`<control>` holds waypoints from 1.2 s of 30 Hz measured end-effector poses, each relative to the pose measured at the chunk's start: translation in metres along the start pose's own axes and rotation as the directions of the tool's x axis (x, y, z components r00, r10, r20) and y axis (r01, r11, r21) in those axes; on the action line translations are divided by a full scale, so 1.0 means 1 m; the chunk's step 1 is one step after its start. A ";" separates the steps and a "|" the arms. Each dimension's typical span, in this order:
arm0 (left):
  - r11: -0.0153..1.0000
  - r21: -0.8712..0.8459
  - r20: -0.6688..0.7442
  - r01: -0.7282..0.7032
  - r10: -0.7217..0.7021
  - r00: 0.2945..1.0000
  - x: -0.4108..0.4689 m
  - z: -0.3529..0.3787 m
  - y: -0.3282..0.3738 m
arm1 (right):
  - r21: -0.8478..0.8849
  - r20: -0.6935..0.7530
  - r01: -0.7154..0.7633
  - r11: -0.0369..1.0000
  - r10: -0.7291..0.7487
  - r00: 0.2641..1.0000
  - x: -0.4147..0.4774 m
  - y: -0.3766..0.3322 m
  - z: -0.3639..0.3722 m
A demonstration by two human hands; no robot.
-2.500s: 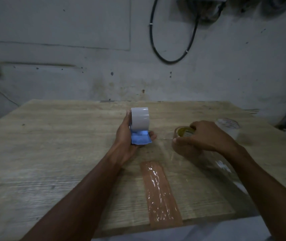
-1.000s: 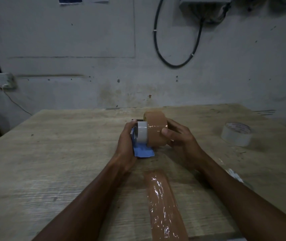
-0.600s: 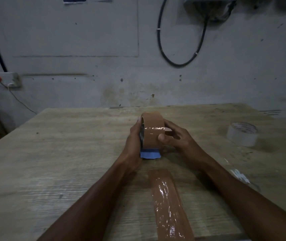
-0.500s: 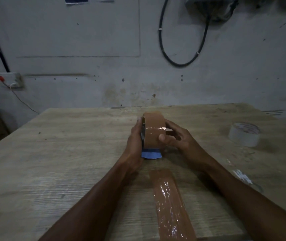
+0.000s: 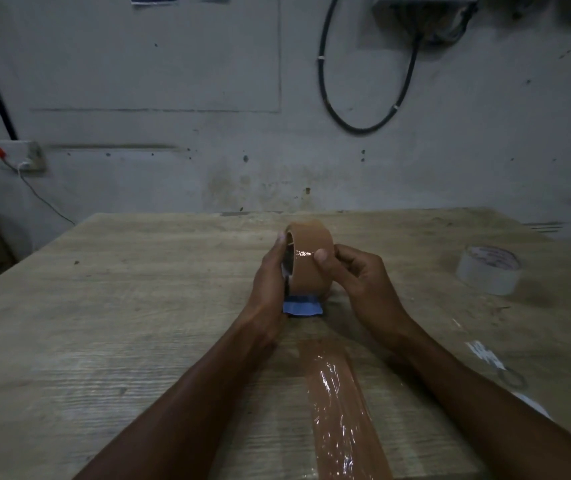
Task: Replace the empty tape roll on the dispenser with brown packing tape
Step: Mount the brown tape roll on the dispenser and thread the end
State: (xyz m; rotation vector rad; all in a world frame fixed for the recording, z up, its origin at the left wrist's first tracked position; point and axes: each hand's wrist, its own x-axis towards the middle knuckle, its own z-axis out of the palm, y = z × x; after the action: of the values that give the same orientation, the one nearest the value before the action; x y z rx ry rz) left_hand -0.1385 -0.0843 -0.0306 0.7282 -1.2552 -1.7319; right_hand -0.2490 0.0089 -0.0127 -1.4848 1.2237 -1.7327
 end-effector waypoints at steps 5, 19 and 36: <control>1.000 0.012 0.018 0.000 0.000 1.000 0.000 0.001 0.000 | 0.016 -0.035 0.012 1.000 -0.012 0.999 0.000 0.000 -0.001; 1.000 -0.020 -0.033 0.010 -0.010 0.999 0.000 0.002 -0.002 | -0.045 -0.103 -0.016 0.999 0.012 0.995 0.006 0.006 0.005; 0.991 -0.105 -0.004 0.085 -0.086 0.996 -0.006 -0.004 0.004 | -0.229 0.011 -0.009 0.973 0.011 1.000 0.001 0.020 0.008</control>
State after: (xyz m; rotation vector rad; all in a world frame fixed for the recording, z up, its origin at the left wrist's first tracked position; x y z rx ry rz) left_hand -0.1311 -0.0817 -0.0283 0.7367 -1.1329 -1.8477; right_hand -0.2443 -0.0034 -0.0299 -1.6125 1.4623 -1.6171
